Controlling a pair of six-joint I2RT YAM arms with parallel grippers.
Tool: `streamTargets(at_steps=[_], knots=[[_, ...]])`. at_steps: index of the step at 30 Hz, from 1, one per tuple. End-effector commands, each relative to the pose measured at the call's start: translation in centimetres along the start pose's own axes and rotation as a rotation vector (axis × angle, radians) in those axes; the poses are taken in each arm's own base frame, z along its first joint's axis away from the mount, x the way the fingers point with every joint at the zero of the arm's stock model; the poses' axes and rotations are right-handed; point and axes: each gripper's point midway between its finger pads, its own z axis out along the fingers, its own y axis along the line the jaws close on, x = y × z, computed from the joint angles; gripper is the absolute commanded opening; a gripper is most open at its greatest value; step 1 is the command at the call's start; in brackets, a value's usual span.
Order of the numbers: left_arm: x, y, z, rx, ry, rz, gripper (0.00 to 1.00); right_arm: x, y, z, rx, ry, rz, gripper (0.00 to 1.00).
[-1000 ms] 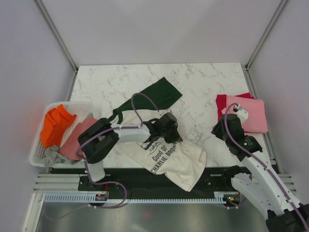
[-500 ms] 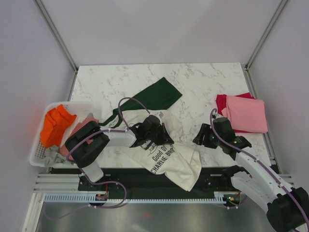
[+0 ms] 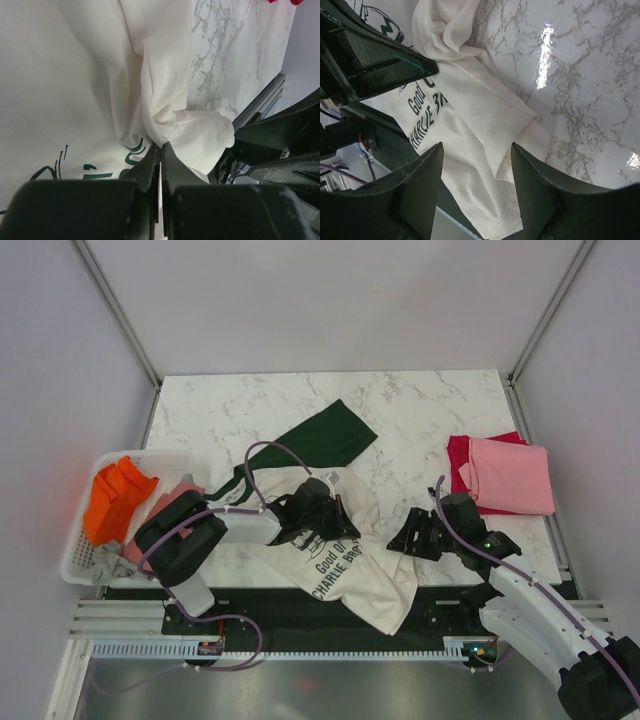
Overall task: Fold and stack the t-shirts
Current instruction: Flatten the tshirt out
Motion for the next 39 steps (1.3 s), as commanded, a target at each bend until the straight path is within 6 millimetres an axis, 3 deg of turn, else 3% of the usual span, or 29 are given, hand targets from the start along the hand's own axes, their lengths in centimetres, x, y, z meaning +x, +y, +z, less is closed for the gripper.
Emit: streamTargets(at_steps=[1,10,15,18,19,20,23,27,28,29,33,37,39], knots=[[-0.5,-1.0,-0.2,0.052,-0.015,0.071,0.02,0.7,0.3,0.6,-0.028,0.030,0.022,0.64],[-0.5,-1.2,-0.3,0.057,-0.015,0.075,0.02,1.0,-0.1,2.3,-0.042,0.041,0.077,0.61],[-0.3,-1.3,-0.5,0.065,-0.009,0.085,0.04,-1.2,0.5,3.6,-0.052,-0.033,0.091,0.44],[-0.2,-1.5,-0.9,0.078,-0.011,0.097,0.20,-3.6,-0.2,3.8,0.025,-0.116,0.064,0.28],[-0.1,-1.4,-1.1,0.076,-0.010,0.103,0.27,-4.5,0.0,3.7,0.037,-0.141,0.041,0.17],[-0.5,-1.9,-1.7,0.082,-0.029,0.112,0.44,-5.0,-0.2,3.6,0.058,-0.160,0.029,0.15],[-0.9,-0.6,-2.7,-0.014,-0.057,0.118,0.63,-7.9,-1.5,2.6,0.194,-0.260,-0.010,0.09],[-1.1,1.0,-5.7,-0.144,-0.089,0.128,0.66,-12.3,-2.4,-0.8,0.363,-0.448,-0.030,0.07],[-0.8,2.2,-6.3,-0.206,-0.077,0.127,0.66,-13.1,-2.8,-2.2,0.396,-0.519,-0.019,0.08],[-1.3,2.1,-6.3,-0.210,-0.094,0.129,0.66,-13.2,-3.2,-2.4,0.417,-0.532,-0.017,0.08],[-1.0,6.1,-7.8,-0.364,-0.057,0.109,0.66,-12.7,-3.3,-4.7,0.368,-0.633,0.010,0.18],[-0.3,8.1,-8.5,-0.386,-0.031,0.089,0.66,-9.4,-5.5,-2.8,0.373,-0.536,0.046,0.72],[0.1,8.1,-8.4,-0.378,-0.007,0.096,0.65,-8.4,-6.5,-1.9,0.399,-0.497,0.058,0.75]])
